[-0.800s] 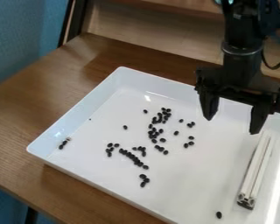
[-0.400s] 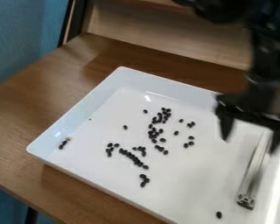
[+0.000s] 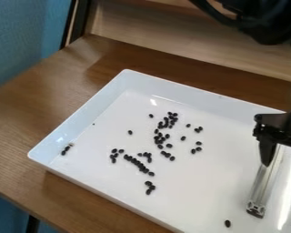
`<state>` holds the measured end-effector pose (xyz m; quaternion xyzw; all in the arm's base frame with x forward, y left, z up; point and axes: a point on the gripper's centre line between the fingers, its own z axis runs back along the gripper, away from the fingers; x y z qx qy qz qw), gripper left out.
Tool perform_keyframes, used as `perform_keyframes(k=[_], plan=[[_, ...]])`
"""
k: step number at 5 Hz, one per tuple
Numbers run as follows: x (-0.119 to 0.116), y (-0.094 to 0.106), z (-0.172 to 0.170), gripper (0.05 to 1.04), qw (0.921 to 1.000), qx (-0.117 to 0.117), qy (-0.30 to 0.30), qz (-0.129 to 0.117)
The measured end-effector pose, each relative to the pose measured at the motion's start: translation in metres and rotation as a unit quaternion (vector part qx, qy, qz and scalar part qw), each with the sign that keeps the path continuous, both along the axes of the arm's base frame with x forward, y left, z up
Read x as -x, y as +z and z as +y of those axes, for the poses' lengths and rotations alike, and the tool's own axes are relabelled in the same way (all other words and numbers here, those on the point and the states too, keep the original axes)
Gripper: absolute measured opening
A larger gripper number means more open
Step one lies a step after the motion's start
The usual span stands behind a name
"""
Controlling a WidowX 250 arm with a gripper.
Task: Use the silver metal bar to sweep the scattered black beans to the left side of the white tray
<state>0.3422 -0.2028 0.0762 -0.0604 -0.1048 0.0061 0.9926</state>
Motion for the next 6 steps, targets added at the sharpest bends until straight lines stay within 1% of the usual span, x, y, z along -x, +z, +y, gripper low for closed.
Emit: perform_keyframes(k=[1, 2, 3, 4, 5, 6], plan=[[-0.002, -0.005, 0.003, 0.999, 0.9999, -0.012, 0.005, -0.003], [-0.007, -0.003, 0.017, 0.999, 0.9989, -0.043, 0.012, -0.012], [-0.009, 0.008, 0.029, 0.999, 0.9983, -0.051, 0.012, -0.025], [-0.010, 0.013, 0.037, 0.999, 0.9989, -0.041, 0.013, -0.019], [-0.010, 0.007, 0.047, 0.999, 0.9994, -0.032, 0.016, -0.006], [-0.010, 0.005, 0.046, 0.999, 0.9996, -0.023, 0.014, -0.006]])
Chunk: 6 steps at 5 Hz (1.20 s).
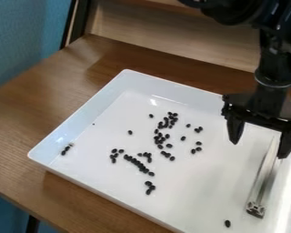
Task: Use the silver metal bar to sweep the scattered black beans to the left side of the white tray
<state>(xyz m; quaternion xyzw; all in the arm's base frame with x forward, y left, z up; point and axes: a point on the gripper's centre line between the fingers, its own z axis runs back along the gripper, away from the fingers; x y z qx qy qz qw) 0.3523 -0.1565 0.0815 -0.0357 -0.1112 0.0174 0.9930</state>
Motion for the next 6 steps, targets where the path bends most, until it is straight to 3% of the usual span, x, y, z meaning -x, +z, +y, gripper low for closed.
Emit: perform_keyframes(k=[4, 6], plan=[[-0.002, -0.007, 0.003, 0.999, 0.9998, 0.008, 0.014, 0.009], [0.003, -0.012, -0.013, 0.999, 0.9999, 0.008, 0.011, 0.008]])
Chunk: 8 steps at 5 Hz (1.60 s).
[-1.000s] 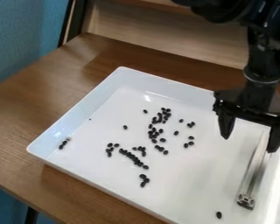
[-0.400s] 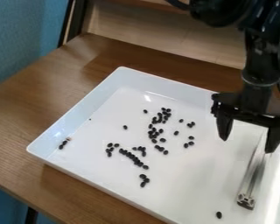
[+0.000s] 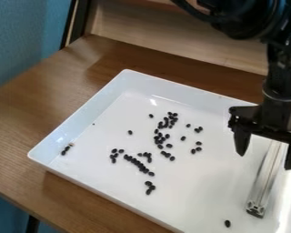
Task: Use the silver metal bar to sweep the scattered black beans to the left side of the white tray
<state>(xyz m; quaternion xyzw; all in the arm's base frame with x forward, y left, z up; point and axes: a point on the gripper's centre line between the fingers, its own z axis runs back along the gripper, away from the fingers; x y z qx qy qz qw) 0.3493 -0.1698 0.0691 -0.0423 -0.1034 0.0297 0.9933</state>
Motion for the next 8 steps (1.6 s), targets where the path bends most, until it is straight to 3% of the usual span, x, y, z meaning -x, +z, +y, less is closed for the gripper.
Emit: perform_keyframes(k=[2, 3, 5, 8], plan=[[-0.002, -0.013, -0.006, 0.999, 0.9999, -0.010, 0.003, 0.005], [-0.004, -0.027, -0.003, 0.945, 0.9997, -0.021, 0.002, 0.009], [-0.009, -0.036, 0.004, 0.409, 0.9996, -0.018, 0.011, 0.018], [-0.036, -0.036, 0.077, 0.406, 0.9989, -0.018, 0.042, 0.014]])
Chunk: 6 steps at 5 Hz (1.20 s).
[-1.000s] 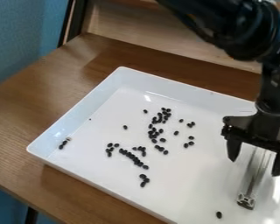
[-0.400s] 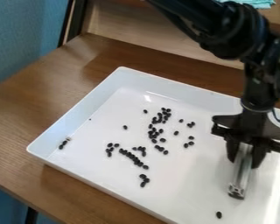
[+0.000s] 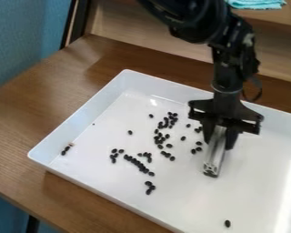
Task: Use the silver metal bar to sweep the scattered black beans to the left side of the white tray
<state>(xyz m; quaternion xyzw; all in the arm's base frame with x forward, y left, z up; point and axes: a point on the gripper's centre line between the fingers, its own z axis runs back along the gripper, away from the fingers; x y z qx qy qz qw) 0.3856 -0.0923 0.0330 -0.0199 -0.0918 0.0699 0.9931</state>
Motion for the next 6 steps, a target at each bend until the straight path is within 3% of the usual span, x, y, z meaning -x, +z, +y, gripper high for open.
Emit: perform_keyframes(k=[1, 3, 4, 5, 6], plan=[[-0.001, -0.002, 0.014, 0.406, 1.0000, -0.004, 0.004, -0.008], [0.018, 0.004, 0.061, 0.406, 0.9968, 0.024, 0.072, 0.023], [0.026, 0.018, 0.084, 0.406, 0.9939, 0.027, 0.102, 0.029], [0.032, 0.018, 0.110, 0.406, 0.9908, 0.037, 0.125, 0.038], [0.038, 0.019, 0.114, 0.406, 0.9938, 0.038, 0.101, 0.028]])
